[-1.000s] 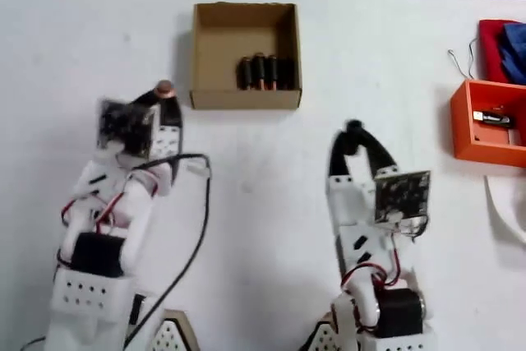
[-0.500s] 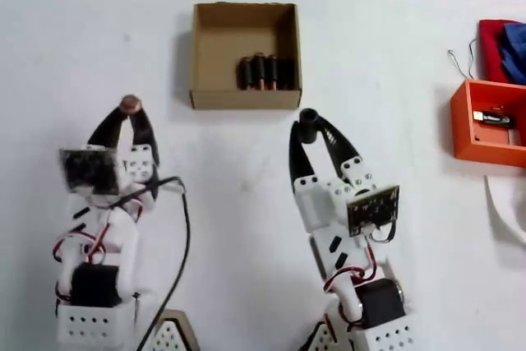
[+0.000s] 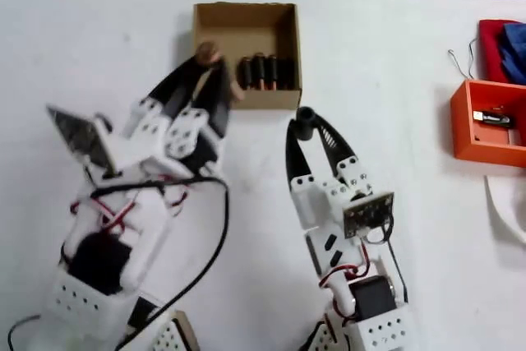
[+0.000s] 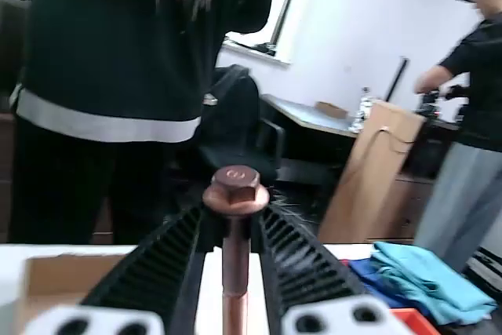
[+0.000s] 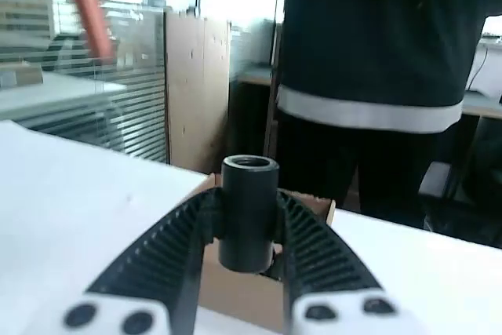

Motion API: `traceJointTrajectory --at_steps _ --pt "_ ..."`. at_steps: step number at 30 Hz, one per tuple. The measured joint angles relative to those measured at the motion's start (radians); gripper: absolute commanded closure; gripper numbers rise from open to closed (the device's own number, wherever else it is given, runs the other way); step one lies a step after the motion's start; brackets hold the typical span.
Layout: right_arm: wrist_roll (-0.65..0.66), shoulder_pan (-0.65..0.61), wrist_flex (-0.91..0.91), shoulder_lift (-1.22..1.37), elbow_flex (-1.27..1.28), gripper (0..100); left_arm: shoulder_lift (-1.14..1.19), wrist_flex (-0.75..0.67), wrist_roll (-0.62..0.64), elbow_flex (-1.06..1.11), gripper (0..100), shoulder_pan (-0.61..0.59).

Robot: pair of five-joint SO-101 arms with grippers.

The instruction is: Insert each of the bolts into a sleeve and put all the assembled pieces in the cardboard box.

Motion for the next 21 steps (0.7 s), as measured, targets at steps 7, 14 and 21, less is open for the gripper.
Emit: traceJointTrajectory --at_steps 7,14,21 --pt "0.000 0.000 0.000 0.000 0.011 97.5 0.226 0.064 0.000 -0.196 97 0.141" --pt "0.000 0.000 0.000 0.000 0.011 97.5 0.275 0.068 0.000 -0.196 97 0.186" --pt "0.000 0.002 0.000 0.000 0.011 97.5 0.278 0.068 0.000 -0.196 97 0.190"
